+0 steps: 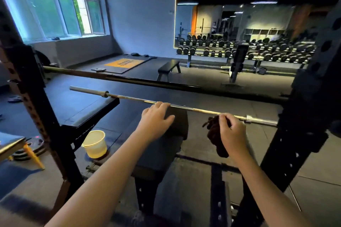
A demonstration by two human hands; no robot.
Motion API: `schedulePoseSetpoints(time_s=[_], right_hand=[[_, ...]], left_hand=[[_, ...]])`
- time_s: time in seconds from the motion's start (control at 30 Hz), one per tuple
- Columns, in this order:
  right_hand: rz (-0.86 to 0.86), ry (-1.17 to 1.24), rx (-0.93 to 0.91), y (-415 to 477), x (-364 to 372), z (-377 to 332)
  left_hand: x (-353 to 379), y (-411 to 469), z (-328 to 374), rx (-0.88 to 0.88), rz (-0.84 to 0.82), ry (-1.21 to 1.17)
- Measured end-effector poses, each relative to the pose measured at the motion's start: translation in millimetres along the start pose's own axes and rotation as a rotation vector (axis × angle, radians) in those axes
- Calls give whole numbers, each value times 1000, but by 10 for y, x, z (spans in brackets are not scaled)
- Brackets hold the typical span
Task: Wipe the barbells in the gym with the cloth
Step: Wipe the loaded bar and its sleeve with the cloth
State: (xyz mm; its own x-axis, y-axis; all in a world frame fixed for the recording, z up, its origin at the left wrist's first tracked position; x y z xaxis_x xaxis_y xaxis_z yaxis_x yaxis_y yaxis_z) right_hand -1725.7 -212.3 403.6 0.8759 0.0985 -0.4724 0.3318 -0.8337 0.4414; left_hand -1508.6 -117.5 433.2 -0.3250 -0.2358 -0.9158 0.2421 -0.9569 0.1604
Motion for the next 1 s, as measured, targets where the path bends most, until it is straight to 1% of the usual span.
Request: schedulePoseSetpoints(time_s=[0.13,0.23,0.33,0.4,0.43,0.47,0.53,0.57,0.63,0.67,0.83,1.0], right_hand=[[24,-44,-3,247,225,87],[89,-63,-27,533,363,116],[235,-107,-129,930,376,49],[358,-147,-176,1228,356,6],[392,-178,-187,1380,372,17],[387,-210,-173,1534,423,58],[265,-303,-62,1819,597,189],[208,-392,-7,1903,679,249],[154,-569,38,1951,767,311],[139,-607,53,1960,778,316],[116,-690,141,1970,815,222],[47,-739,225,1976,846,173]], left_hand=[[2,428,-111,75,-4,88],[59,767,-246,142,12,124],[108,1178,-364,190,33,191],[99,1487,-413,209,54,249],[96,1644,-450,205,58,274],[102,1785,-503,186,50,288],[145,1979,-646,126,-1,283],[171,2028,-698,119,-5,288],[208,2057,-741,137,16,306],[221,2072,-748,140,23,299],[211,2062,-730,110,-5,250],[135,2009,-705,106,-131,252]])
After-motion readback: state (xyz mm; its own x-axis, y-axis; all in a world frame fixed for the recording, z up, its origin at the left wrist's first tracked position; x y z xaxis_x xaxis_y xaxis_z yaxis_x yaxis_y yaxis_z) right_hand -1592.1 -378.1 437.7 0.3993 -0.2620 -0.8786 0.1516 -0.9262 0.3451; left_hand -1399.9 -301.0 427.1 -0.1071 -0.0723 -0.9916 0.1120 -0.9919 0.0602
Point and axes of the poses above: each hand's wrist, its own y-axis towards the middle knuckle, its own x-axis out of the palm, z = x × y, the point moved 5 cm from there along y, towards the middle knuckle, and after that the axes turned 13 degrees about -z, right-handed, at the moved point
